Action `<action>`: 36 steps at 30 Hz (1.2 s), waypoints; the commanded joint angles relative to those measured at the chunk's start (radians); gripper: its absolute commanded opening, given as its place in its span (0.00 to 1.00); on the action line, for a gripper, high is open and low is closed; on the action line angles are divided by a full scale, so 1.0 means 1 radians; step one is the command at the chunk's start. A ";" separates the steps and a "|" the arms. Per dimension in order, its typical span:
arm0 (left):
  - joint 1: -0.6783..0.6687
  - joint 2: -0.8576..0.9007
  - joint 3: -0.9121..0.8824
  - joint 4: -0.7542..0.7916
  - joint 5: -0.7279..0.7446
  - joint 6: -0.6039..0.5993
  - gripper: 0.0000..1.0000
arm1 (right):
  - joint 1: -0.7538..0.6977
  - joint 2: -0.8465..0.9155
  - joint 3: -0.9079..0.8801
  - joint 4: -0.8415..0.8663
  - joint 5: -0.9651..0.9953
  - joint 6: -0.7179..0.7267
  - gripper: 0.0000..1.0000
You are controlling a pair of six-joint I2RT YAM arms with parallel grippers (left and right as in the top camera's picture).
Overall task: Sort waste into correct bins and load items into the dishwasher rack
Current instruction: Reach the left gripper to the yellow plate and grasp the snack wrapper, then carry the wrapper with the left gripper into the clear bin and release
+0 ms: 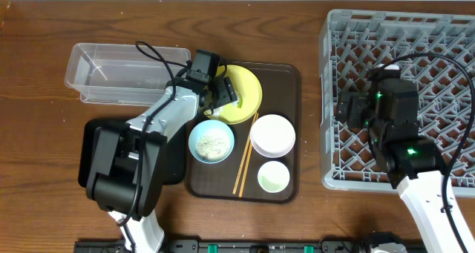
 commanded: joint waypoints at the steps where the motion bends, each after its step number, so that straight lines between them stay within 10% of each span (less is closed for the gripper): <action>1: -0.007 0.011 0.016 0.009 -0.020 0.000 0.69 | -0.006 -0.009 0.025 -0.002 -0.004 0.005 0.99; 13: -0.008 0.010 0.016 0.013 -0.013 0.001 0.08 | -0.006 -0.009 0.025 -0.005 -0.004 0.005 0.99; 36: 0.093 -0.415 0.016 -0.105 -0.162 0.341 0.06 | -0.006 -0.009 0.025 -0.003 -0.003 0.005 0.99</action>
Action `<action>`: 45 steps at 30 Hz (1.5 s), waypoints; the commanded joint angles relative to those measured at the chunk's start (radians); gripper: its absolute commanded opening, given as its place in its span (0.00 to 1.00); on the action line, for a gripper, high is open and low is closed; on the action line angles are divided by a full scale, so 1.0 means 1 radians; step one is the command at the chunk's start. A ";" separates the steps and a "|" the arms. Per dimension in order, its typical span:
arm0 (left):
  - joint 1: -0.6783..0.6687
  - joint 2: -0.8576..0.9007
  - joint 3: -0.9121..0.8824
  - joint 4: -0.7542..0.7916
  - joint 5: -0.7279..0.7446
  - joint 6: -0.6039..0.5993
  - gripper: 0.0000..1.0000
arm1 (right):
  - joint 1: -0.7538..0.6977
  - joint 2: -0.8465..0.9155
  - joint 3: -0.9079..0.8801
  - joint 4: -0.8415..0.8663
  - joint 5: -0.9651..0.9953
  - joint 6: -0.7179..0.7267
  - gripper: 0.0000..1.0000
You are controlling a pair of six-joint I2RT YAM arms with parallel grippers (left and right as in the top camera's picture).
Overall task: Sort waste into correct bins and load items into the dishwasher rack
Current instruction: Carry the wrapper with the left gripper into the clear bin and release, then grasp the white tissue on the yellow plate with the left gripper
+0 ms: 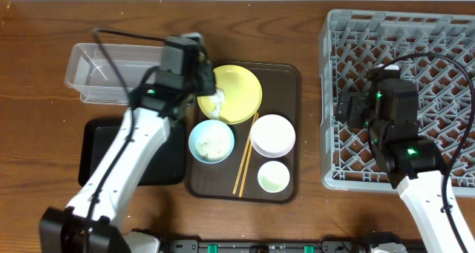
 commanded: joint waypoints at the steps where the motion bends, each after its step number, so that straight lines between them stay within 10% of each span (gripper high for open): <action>1: 0.074 0.003 0.014 0.009 -0.103 0.042 0.06 | -0.006 -0.009 0.025 0.000 -0.003 0.005 0.99; 6: 0.177 0.038 0.014 0.071 -0.104 0.042 0.09 | -0.006 -0.009 0.025 0.000 -0.003 0.005 0.99; 8: 0.201 0.054 0.014 0.092 -0.104 0.042 0.33 | -0.006 -0.009 0.025 0.000 -0.004 0.005 0.99; 13: 0.206 0.067 0.014 0.098 -0.089 0.037 0.44 | -0.006 -0.009 0.025 -0.001 -0.003 0.005 0.99; 45: -0.057 0.459 0.012 0.139 -0.071 0.069 0.59 | -0.006 -0.009 0.025 -0.001 -0.003 0.005 0.99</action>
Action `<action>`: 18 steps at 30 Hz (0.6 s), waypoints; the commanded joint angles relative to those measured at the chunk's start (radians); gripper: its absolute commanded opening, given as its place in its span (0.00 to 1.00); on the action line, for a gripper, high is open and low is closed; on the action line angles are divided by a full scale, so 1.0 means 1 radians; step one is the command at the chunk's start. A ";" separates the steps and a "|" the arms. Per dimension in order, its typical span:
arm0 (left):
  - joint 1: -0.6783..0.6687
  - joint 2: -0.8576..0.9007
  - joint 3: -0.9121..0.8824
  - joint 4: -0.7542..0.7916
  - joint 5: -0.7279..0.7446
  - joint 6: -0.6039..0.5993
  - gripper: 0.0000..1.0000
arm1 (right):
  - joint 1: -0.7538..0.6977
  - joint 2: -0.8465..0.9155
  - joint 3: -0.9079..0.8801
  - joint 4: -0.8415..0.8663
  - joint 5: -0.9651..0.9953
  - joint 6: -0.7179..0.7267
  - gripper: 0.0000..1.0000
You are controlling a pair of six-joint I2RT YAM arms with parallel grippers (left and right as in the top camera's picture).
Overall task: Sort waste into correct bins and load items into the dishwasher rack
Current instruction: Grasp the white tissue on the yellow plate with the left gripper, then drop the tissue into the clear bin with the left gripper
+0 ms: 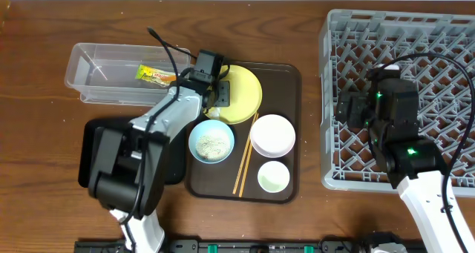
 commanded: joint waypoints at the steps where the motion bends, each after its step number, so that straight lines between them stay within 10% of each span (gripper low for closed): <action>1: 0.002 0.030 0.011 0.008 -0.008 0.018 0.59 | -0.006 -0.009 0.024 -0.001 -0.003 0.005 0.99; 8: 0.002 0.027 0.012 0.006 -0.008 0.018 0.07 | -0.006 -0.009 0.024 -0.001 -0.003 0.005 0.99; 18: 0.023 -0.188 0.012 0.000 -0.009 0.017 0.06 | -0.006 -0.009 0.024 -0.001 -0.003 0.005 0.99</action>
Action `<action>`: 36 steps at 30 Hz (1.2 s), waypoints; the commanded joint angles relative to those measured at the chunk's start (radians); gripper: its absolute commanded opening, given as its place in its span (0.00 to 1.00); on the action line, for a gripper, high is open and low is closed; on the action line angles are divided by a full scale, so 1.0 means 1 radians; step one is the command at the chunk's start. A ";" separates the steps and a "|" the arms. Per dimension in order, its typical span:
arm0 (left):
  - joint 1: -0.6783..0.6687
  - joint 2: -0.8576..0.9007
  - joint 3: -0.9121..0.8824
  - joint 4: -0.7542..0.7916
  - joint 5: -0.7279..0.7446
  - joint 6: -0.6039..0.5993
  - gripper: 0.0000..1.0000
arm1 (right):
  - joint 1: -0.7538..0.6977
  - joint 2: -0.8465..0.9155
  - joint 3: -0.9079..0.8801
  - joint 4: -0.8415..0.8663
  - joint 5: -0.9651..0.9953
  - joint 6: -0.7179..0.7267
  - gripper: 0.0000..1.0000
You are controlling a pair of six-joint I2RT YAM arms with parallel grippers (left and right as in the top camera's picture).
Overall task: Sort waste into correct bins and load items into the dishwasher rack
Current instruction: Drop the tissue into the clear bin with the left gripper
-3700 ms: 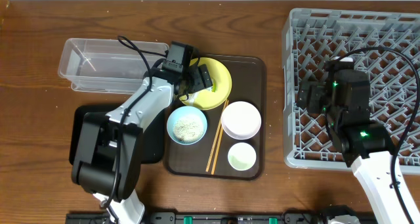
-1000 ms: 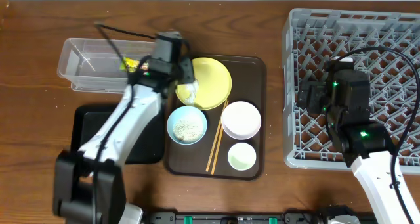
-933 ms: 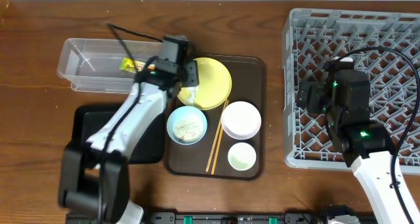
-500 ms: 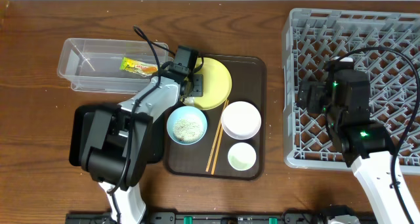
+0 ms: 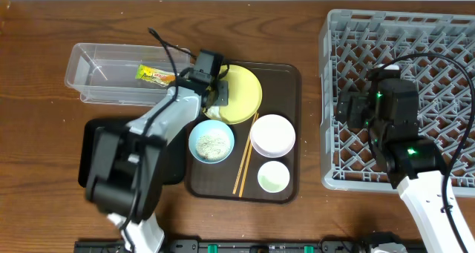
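Note:
A yellow wrapper (image 5: pixel 156 76) lies inside the clear plastic bin (image 5: pixel 89 93) at the upper left. My left gripper (image 5: pixel 220 96) is low over the left part of the yellow plate (image 5: pixel 245 90) on the brown tray (image 5: pixel 293 75); its fingers look open with nothing between them. On the tray there are also a blue bowl of food scraps (image 5: pixel 211 142), a white bowl (image 5: pixel 272 134), a small cup (image 5: pixel 273 177) and chopsticks (image 5: pixel 245 158). My right gripper (image 5: pixel 343 109) hovers over the left side of the grey dishwasher rack (image 5: pixel 401 30); its fingers are too dark to read.
A black bin (image 5: pixel 96 145) sits at the lower left, partly under my left arm. The rack fills the right side of the table. Bare wood shows between the tray and the rack.
Almost nothing has changed. My left gripper stays over the left part of the yellow plate, the arm only slightly shifted. The right arm has not moved.
My left gripper was first down on the yellow plate and the clear bin held nothing. Then it was raised at the bin's right end. After that the yellow wrapper lay in the bin and the gripper was back at the plate, where it remains.

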 commanded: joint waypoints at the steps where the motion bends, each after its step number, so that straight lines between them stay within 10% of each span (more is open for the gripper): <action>1: 0.031 -0.147 0.012 0.004 -0.006 0.006 0.06 | -0.006 -0.009 0.024 -0.001 -0.003 0.005 0.99; 10: 0.208 -0.254 0.012 0.012 -0.062 0.006 0.10 | -0.006 -0.009 0.024 0.000 -0.003 0.005 0.99; 13: 0.259 -0.245 0.012 0.014 -0.062 0.006 0.37 | -0.006 -0.009 0.024 0.000 -0.003 0.005 0.99; 18: 0.295 -0.245 0.012 0.039 -0.057 0.006 0.56 | -0.006 -0.009 0.024 0.000 -0.003 0.005 0.99; 36: 0.060 -0.253 0.012 -0.355 0.190 0.006 0.55 | -0.006 -0.008 0.024 -0.001 -0.003 0.005 0.99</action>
